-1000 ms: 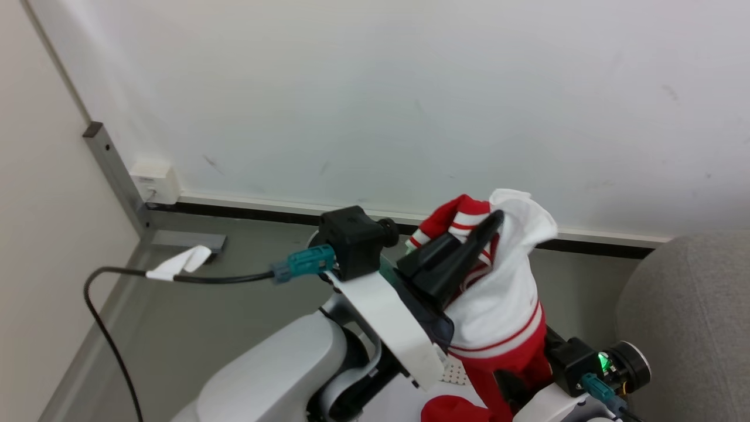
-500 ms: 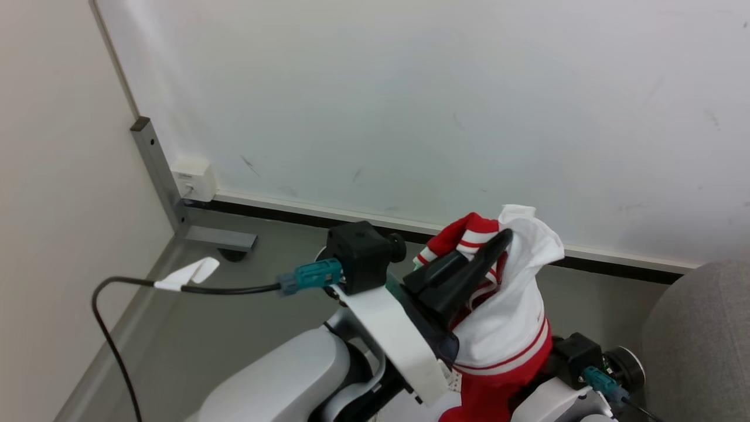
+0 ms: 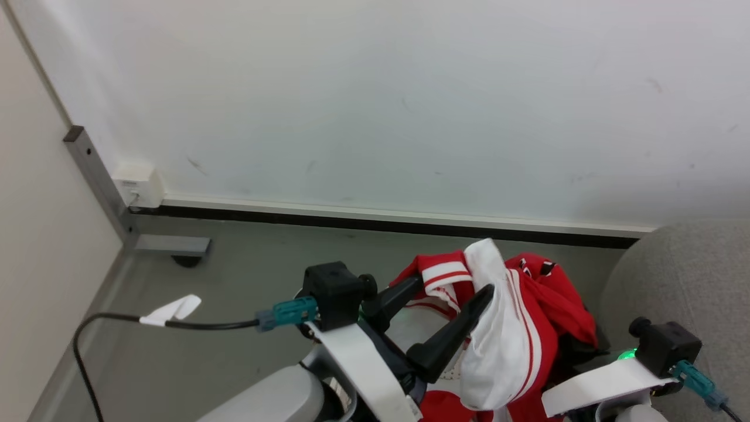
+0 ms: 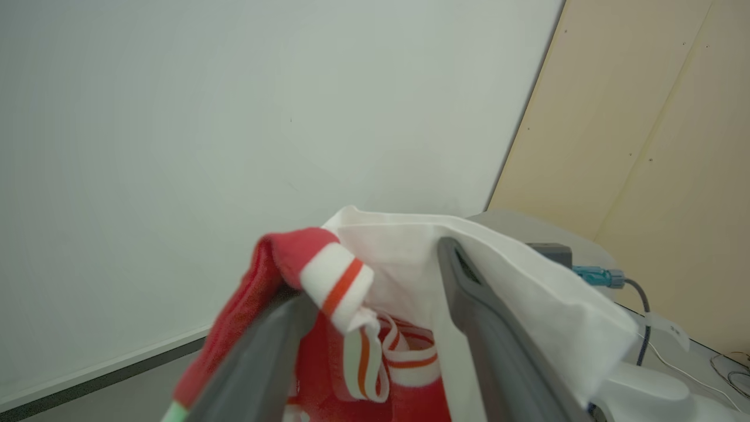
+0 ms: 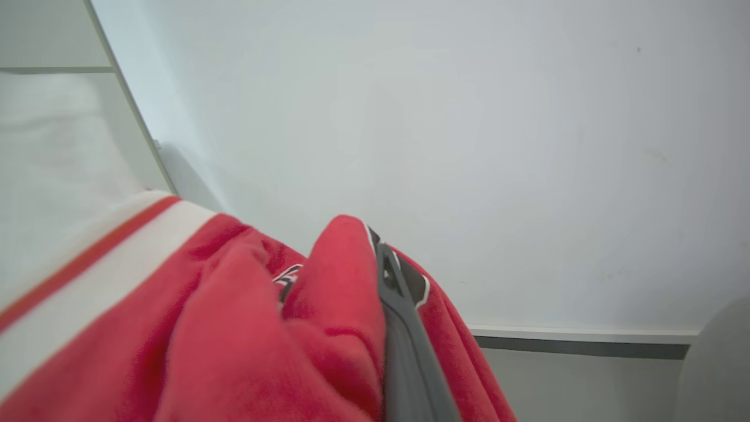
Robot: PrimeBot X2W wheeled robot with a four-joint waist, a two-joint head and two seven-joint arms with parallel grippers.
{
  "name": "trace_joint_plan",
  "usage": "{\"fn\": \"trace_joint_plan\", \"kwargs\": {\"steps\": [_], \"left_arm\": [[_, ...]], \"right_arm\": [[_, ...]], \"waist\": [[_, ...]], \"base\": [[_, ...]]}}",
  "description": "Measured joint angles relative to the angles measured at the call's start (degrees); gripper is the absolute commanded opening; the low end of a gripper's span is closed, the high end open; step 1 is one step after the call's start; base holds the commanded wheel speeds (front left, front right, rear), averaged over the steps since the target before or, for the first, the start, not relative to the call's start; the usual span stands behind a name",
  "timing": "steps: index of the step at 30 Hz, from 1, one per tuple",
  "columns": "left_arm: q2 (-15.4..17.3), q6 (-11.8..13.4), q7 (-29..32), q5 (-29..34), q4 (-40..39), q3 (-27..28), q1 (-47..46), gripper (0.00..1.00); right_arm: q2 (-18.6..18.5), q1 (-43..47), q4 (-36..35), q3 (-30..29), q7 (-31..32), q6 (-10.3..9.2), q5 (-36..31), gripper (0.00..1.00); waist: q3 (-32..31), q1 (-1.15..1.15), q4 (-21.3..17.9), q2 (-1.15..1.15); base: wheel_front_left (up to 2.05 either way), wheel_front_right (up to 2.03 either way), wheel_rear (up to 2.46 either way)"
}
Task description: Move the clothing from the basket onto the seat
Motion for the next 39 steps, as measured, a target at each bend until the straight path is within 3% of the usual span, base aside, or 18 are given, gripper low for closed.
{"fn": "trace_joint_plan", "kwargs": {"steps": [12, 27, 33, 39], "left_arm": [[3.60, -0.35, -3.21, 2.61, -0.25, -1.29, 3.09, 1.00], [6.23, -0.64, -5.03, 8.53, 0.25, -4.65, 3.80, 1.00], [6.39, -0.40, -5.10, 9.15, 0.51, -5.24, 3.86, 1.00], [6.97, -0.30, -5.10, 9.58, 0.47, -5.27, 3.75, 1.00]], "right_arm": [[0.03, 0.31, -9.92, -9.93, 1.00, 0.00, -2.58, 0.00], [-0.04, 7.44, -26.82, -22.04, 4.86, 0.00, -3.59, 0.00], [-0.02, 9.39, -29.85, -23.50, 5.91, 0.00, -3.60, 0.00], [-0.02, 10.49, -30.96, -23.49, 6.00, 0.00, -3.59, 0.00]], "waist": [[2.27, 0.00, -10.76, 0.00], [5.63, 0.00, -26.75, 0.00], [6.70, 0.00, -30.15, 0.01], [7.67, 0.00, -31.01, 0.00]], "base": [[0.00, 0.00, 0.00], [0.00, 0.00, 0.00], [0.00, 0.00, 0.00], [0.00, 0.00, 0.00]]}}
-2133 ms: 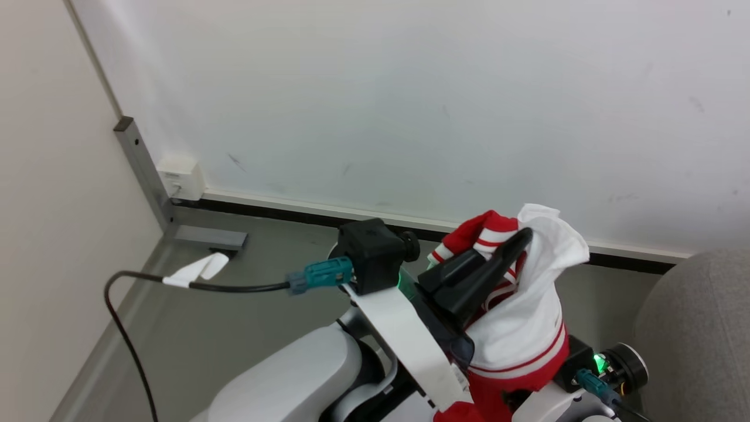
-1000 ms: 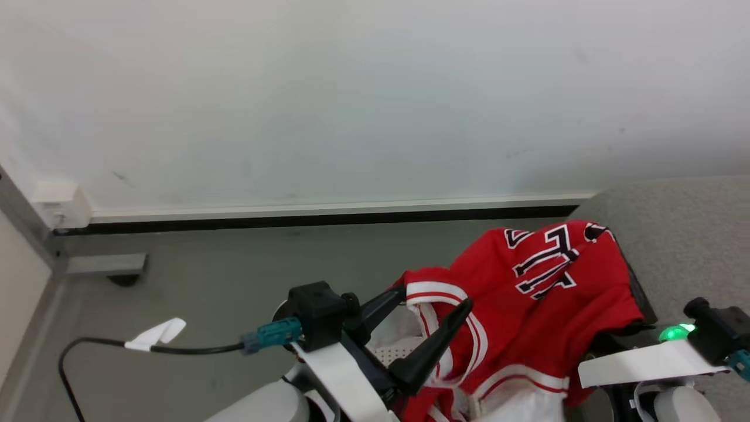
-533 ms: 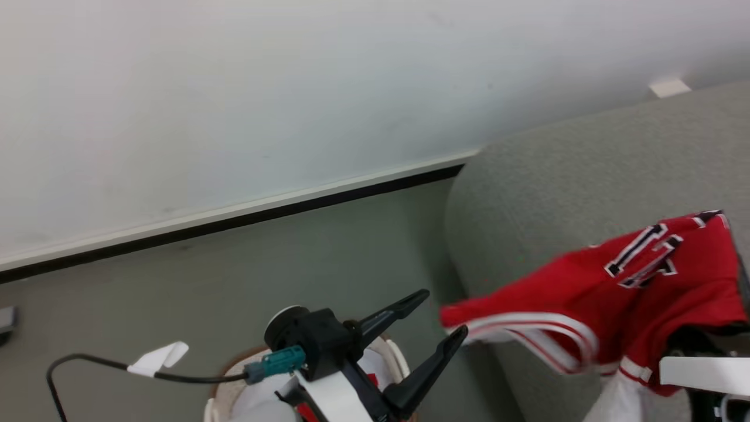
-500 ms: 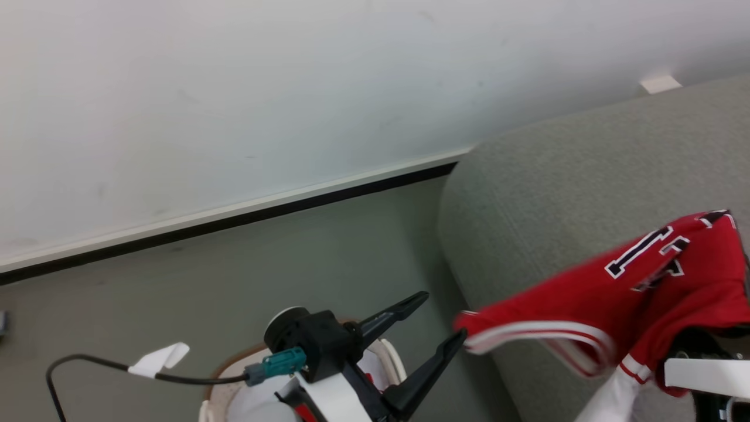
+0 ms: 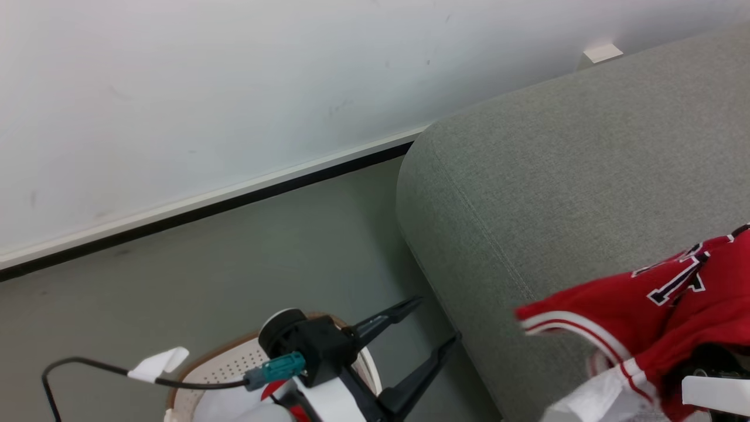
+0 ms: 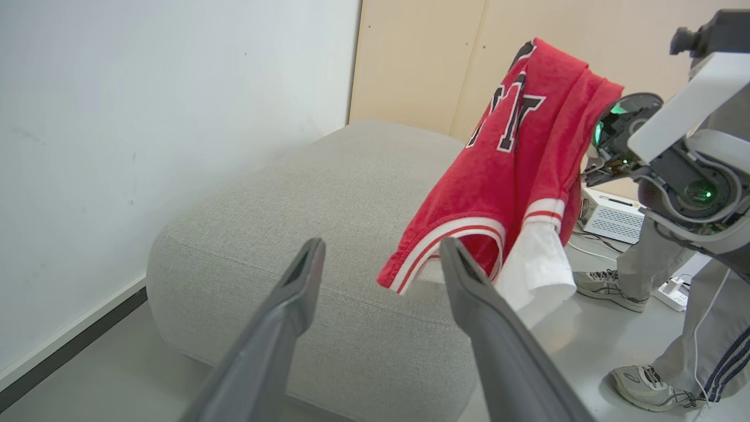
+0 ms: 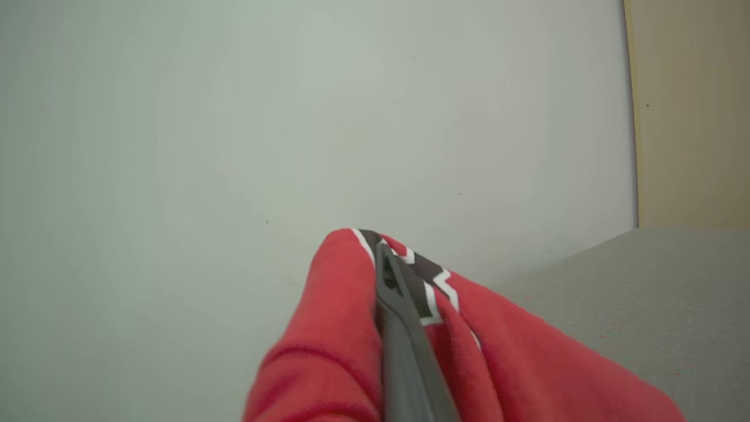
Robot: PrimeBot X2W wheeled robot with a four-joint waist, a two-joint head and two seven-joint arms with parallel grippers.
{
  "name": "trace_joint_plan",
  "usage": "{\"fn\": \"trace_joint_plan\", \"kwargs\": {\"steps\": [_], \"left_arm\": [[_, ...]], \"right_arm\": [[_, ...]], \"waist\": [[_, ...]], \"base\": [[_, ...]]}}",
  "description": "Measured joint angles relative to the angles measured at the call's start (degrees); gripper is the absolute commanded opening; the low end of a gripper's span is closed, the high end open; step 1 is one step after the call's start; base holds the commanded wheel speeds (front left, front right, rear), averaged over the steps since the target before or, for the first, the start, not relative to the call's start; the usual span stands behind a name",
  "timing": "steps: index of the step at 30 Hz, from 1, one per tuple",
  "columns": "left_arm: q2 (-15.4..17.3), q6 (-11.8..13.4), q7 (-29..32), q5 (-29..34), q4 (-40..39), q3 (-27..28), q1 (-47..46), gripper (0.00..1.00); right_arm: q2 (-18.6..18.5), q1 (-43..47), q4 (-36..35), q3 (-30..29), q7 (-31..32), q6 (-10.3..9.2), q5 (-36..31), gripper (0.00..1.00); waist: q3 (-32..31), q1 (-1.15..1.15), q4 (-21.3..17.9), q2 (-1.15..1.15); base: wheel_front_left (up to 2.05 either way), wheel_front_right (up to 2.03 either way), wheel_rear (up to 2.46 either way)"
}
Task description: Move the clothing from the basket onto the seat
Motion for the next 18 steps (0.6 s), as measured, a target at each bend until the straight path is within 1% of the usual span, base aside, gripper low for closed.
{"fn": "trace_joint_plan", "kwargs": {"steps": [5, 8, 11, 13, 18], "left_arm": [[1.36, 1.14, 0.02, 2.42, -0.89, 0.73, -1.90, 1.00], [2.37, 1.18, 0.25, 3.10, -1.86, 1.30, -3.26, 1.00], [3.91, 1.07, 0.84, 4.15, -3.34, 1.60, -4.94, 1.00], [4.86, 0.82, 1.10, 5.04, -4.34, 1.83, -5.78, 1.00], [7.37, 0.30, 1.81, 5.65, -7.25, 2.55, -7.26, 1.00]], "right_arm": [[0.01, -1.02, -0.14, 0.78, 0.35, 0.00, 0.04, 0.00], [0.03, -4.11, -0.02, 1.34, 1.32, 0.00, -0.09, 0.00], [0.04, -8.93, 0.03, 0.98, 3.88, 0.00, -2.48, 0.00], [-0.01, -12.96, -0.07, -0.62, 6.09, 0.00, -5.87, 0.00], [-0.01, -24.16, 0.26, -5.75, 11.62, 0.00, -8.66, 0.00]], "waist": [[1.78, 0.00, 0.72, 0.00], [3.54, 0.00, 1.47, 0.00], [5.89, 0.00, 2.27, 0.00], [7.66, 0.00, 2.86, 0.00], [12.55, 0.01, 4.56, 0.00]], "base": [[0.00, 0.00, 0.00], [0.00, 0.00, 0.00], [0.00, 0.00, 0.00], [0.00, 0.00, 0.00], [0.00, 0.00, 0.00]]}}
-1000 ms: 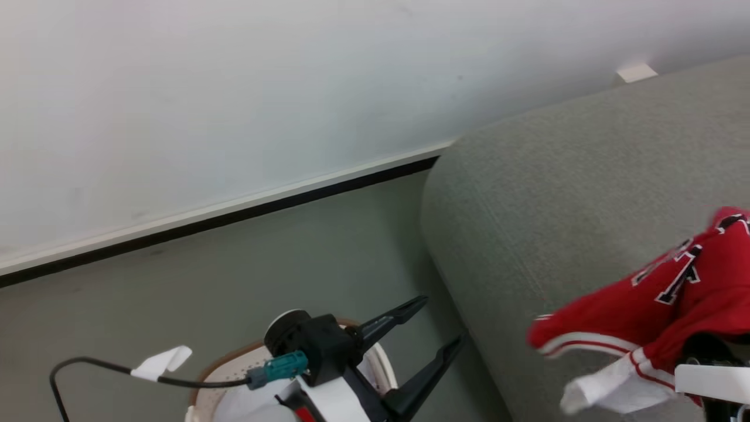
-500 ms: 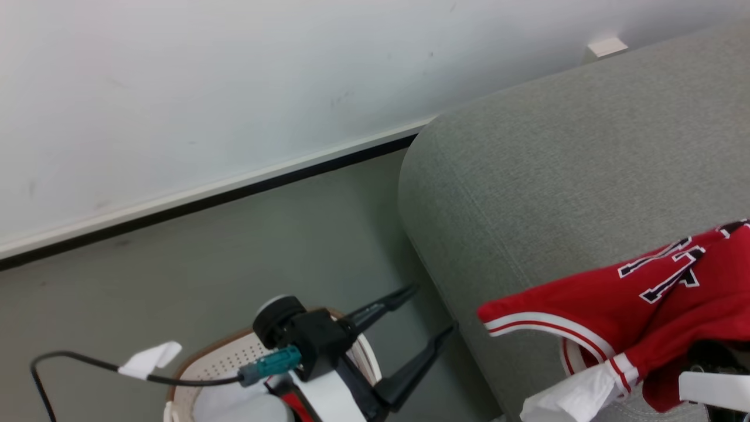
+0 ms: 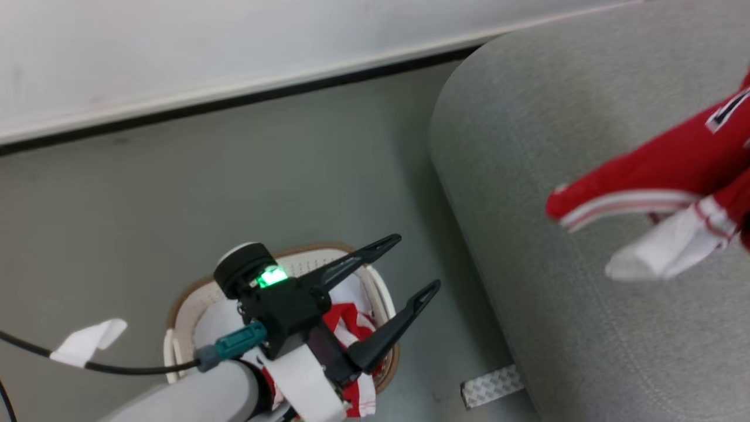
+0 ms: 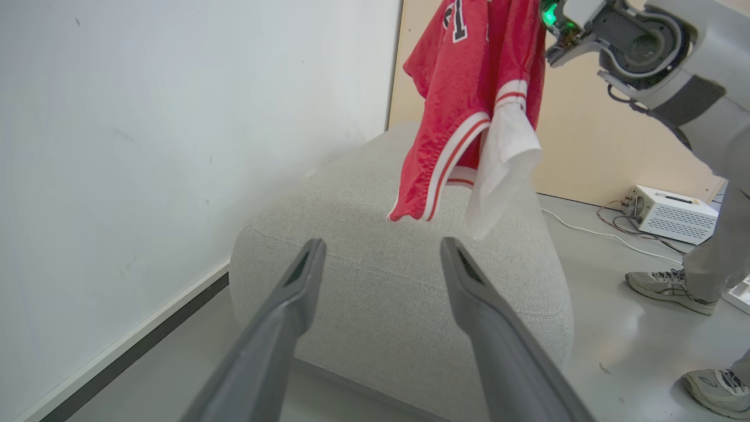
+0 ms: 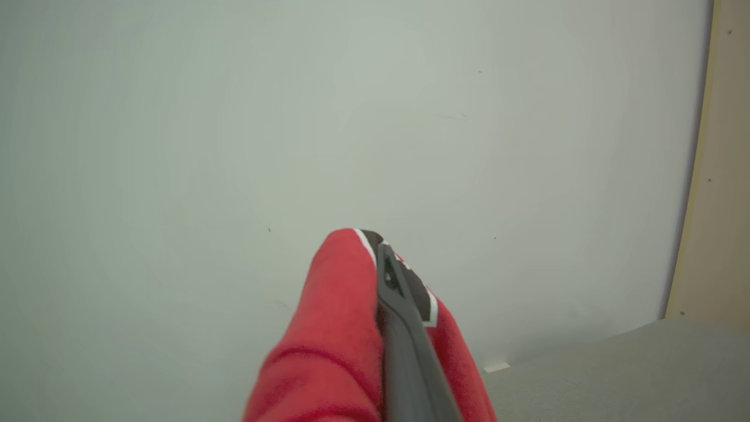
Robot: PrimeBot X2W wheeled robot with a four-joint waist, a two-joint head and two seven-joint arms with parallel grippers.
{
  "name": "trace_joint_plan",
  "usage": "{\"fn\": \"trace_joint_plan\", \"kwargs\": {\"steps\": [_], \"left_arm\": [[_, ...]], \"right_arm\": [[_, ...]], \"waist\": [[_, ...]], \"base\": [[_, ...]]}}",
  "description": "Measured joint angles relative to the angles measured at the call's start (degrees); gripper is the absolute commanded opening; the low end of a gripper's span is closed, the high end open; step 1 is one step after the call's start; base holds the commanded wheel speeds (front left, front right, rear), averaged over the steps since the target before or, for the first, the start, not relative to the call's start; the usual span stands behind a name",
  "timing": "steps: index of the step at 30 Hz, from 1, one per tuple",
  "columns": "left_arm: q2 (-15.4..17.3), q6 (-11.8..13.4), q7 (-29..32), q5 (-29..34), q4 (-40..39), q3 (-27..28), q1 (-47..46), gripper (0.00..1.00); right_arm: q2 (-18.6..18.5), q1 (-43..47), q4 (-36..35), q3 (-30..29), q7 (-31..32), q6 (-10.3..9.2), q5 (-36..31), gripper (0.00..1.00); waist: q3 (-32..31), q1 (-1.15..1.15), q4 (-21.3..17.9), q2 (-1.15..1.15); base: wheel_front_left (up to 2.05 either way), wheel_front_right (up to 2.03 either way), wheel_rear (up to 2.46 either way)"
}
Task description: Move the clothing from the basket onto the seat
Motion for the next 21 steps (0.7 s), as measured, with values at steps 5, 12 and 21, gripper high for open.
{"fn": "trace_joint_plan", "kwargs": {"steps": [5, 12, 21], "left_arm": [[2.71, -0.58, 0.26, 0.33, -2.38, 0.70, -0.81, 1.00], [7.15, -1.05, -0.30, 0.24, -4.54, 2.52, -0.98, 1.00], [9.55, -1.36, -1.80, -0.54, -5.81, 4.30, -1.18, 1.00]], "right_arm": [[0.02, -10.81, 3.20, -4.70, 5.63, 0.00, -4.24, 0.00], [-3.26, -22.98, 8.71, -11.21, 9.73, 0.00, -11.23, 0.00], [-10.89, -26.52, 16.39, -17.51, 12.84, 0.00, -18.61, 0.00]], "waist": [[5.02, 0.00, 2.11, 0.00], [11.56, 0.01, 5.45, 0.00], [17.54, 0.01, 9.84, 0.00]], "base": [[0.00, 0.00, 0.00], [0.00, 0.00, 0.00], [0.00, 0.00, 0.00]]}}
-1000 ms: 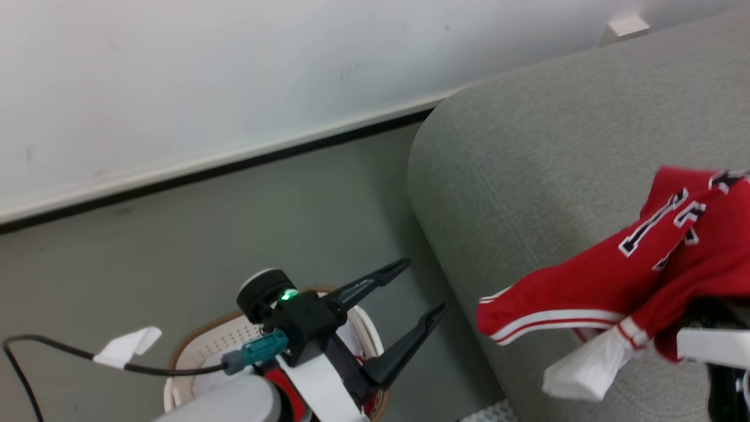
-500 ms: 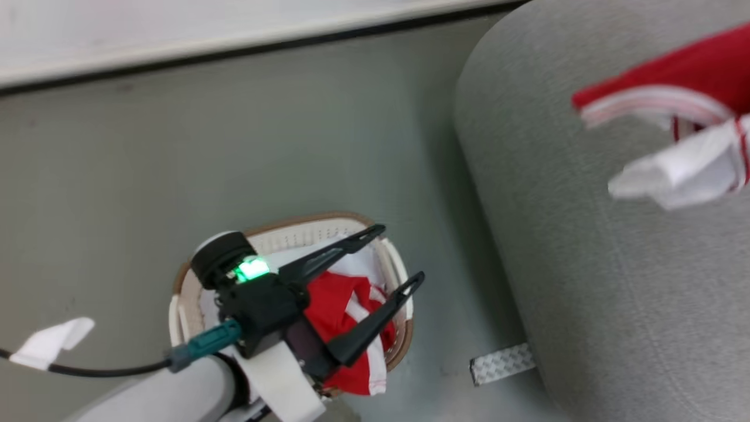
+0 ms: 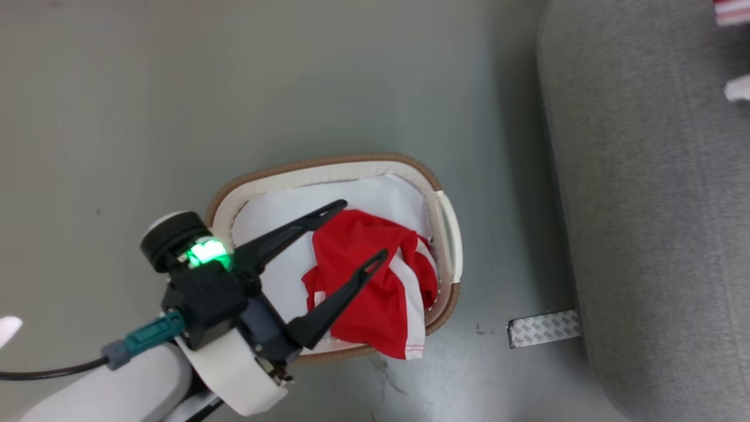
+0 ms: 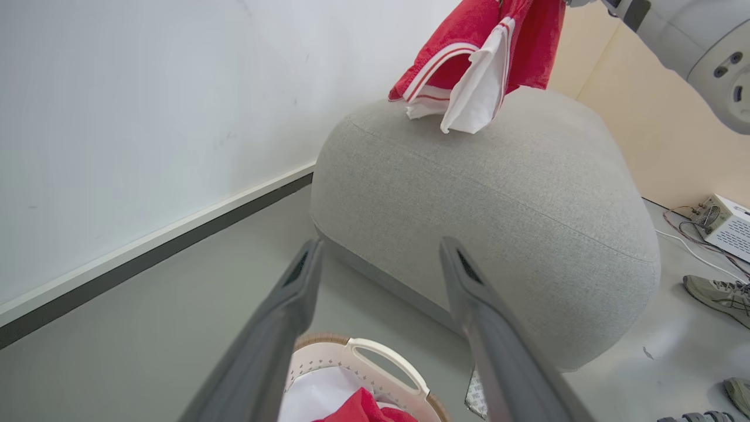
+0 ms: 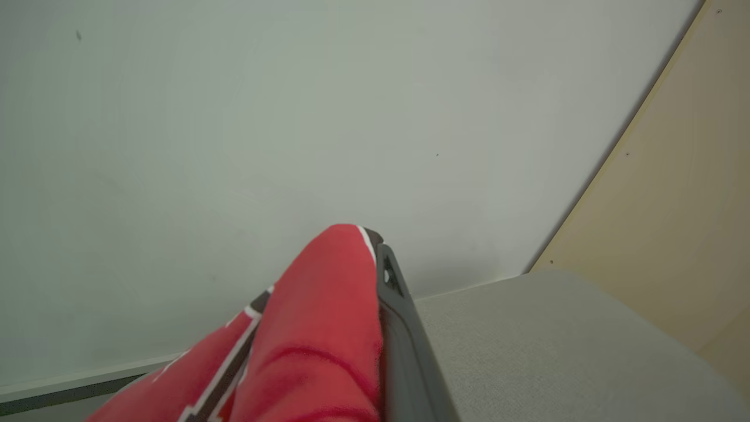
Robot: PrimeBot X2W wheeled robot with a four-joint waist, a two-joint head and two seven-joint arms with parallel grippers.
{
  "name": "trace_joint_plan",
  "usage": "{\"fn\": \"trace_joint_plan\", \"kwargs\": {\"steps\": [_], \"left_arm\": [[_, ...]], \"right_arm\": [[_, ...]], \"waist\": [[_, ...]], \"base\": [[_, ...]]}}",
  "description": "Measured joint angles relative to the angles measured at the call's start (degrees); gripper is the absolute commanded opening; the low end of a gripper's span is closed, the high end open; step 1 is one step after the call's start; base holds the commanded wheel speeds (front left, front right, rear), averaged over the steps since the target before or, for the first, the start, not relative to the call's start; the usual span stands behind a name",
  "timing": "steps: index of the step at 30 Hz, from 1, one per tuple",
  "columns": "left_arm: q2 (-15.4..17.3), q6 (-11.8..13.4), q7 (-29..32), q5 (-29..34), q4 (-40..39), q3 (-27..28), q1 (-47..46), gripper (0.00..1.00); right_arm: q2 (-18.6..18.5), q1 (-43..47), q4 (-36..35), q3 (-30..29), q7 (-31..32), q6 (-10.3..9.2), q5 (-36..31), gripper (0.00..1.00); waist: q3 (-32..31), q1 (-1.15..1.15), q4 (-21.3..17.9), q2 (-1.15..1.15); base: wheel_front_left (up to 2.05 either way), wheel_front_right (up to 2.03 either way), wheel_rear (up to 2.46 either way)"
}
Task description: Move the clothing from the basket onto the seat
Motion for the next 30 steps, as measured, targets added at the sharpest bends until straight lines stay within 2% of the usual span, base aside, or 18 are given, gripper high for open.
{"fn": "trace_joint_plan", "kwargs": {"steps": [6, 12, 14, 15, 19, 24, 30], "left_arm": [[1.26, -0.13, -0.83, -0.08, 0.09, 0.59, -0.01, 1.00], [1.23, -0.03, -1.00, -0.22, 0.71, 0.53, 0.08, 1.00], [0.97, 0.15, -0.96, -0.49, 0.94, 0.40, 0.10, 1.00], [0.83, 0.20, -0.93, -0.51, 1.16, 0.34, 0.10, 1.00], [0.07, 0.38, -0.83, -1.02, 2.30, 0.07, 0.19, 1.00], [-1.86, 1.11, -1.37, -2.25, 4.70, -0.30, 1.14, 1.00], [-5.00, 2.44, -2.30, -3.74, 8.56, -0.69, 3.42, 1.00]], "right_arm": [[-0.52, 3.94, 5.05, -4.93, 2.16, 0.00, -6.95, 0.00], [0.73, 10.16, 8.44, -4.66, 6.88, 0.00, -10.02, 0.00], [0.90, 11.23, 8.66, -4.04, 7.75, 0.00, -9.64, 0.43], [0.82, 11.58, 8.57, -3.69, 7.88, 0.00, -9.32, 1.00], [-0.64, 13.52, 8.33, -0.37, 9.39, 0.00, -7.89, 1.00], [-3.87, 17.35, 8.49, 5.26, 16.29, 0.00, -3.69, 1.00], [-12.30, 21.69, 7.11, 12.63, 19.87, 0.01, 2.54, 1.00]], "waist": [[1.99, 0.00, 1.65, 0.00], [0.79, -0.01, 1.69, 0.00], [0.08, -0.01, 1.56, 0.00], [-0.31, -0.01, 1.48, 0.00], [-2.34, -0.01, 1.13, 0.00], [-6.60, -0.01, 0.80, 0.00], [-13.75, -0.03, 0.63, 0.00]], "base": [[0.00, 0.00, 0.00], [0.00, 0.00, 0.00], [0.00, 0.00, 0.00], [0.00, 0.00, 0.00], [0.00, 0.00, 0.00], [0.00, 0.00, 0.00], [0.00, 0.00, 0.00]]}}
